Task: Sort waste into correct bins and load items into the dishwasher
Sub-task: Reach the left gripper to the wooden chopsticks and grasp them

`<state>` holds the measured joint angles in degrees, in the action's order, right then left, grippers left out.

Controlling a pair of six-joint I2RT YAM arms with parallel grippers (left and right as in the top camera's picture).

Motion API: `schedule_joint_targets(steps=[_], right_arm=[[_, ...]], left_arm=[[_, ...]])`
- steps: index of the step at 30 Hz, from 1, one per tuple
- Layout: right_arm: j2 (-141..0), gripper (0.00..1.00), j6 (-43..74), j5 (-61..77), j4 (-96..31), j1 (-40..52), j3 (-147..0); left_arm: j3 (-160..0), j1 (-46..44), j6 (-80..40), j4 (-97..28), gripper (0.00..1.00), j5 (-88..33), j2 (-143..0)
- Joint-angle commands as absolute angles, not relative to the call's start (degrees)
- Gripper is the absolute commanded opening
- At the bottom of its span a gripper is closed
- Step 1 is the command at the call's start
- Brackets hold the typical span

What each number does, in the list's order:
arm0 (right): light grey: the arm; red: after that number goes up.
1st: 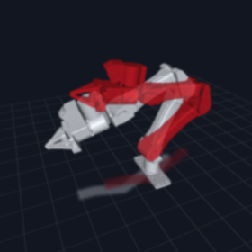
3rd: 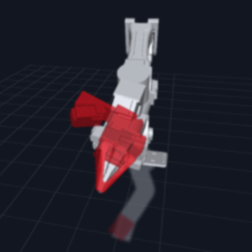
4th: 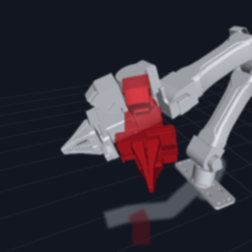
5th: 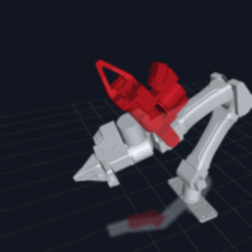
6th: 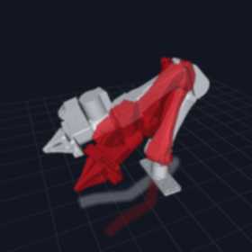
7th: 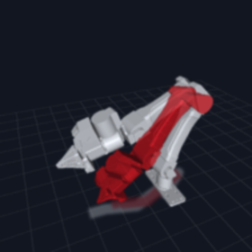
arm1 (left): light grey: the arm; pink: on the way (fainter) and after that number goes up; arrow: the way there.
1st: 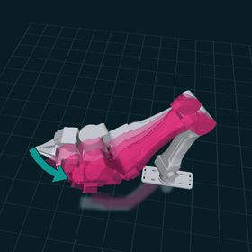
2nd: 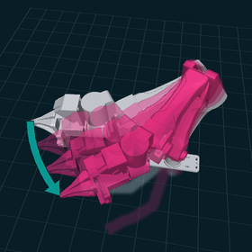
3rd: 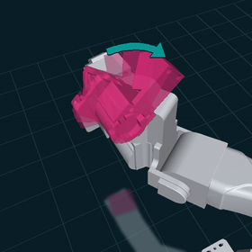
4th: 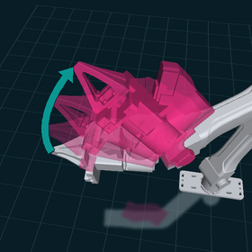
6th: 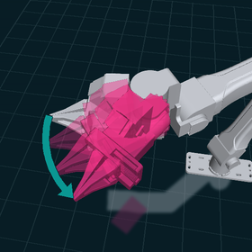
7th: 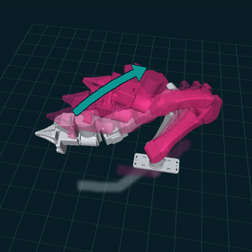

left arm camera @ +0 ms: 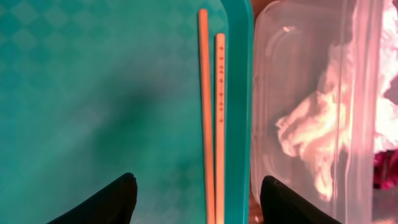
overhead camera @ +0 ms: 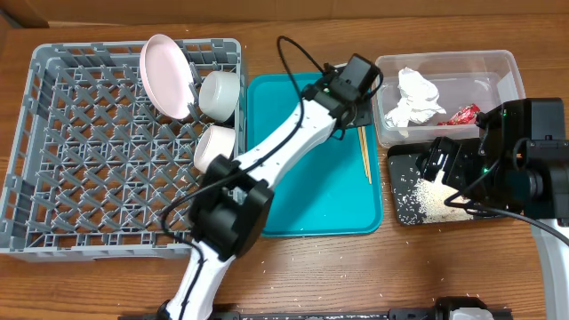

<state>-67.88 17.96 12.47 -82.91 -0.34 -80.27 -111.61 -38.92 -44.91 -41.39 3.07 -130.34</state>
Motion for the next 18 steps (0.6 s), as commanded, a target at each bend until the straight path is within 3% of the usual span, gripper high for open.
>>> schedule_joint_targets(steps=[1,8,18], right_arm=[[-67.61,1.0,17.74,12.03,-82.65,-0.34,-81.38],[-67.61,1.0,17.74,12.03,-82.65,-0.34,-81.38],[-67.61,1.0,17.74,12.03,-82.65,-0.34,-81.38]], left_arm=[[-116.11,-39.31,-45.43,-41.12,0.65,5.23,-133.71],[-116.09,-39.75,-44.97,-39.81,0.64,11.9,-135.66],[-116.09,-39.83,-45.04,-38.46,0.65,11.2,-135.66]])
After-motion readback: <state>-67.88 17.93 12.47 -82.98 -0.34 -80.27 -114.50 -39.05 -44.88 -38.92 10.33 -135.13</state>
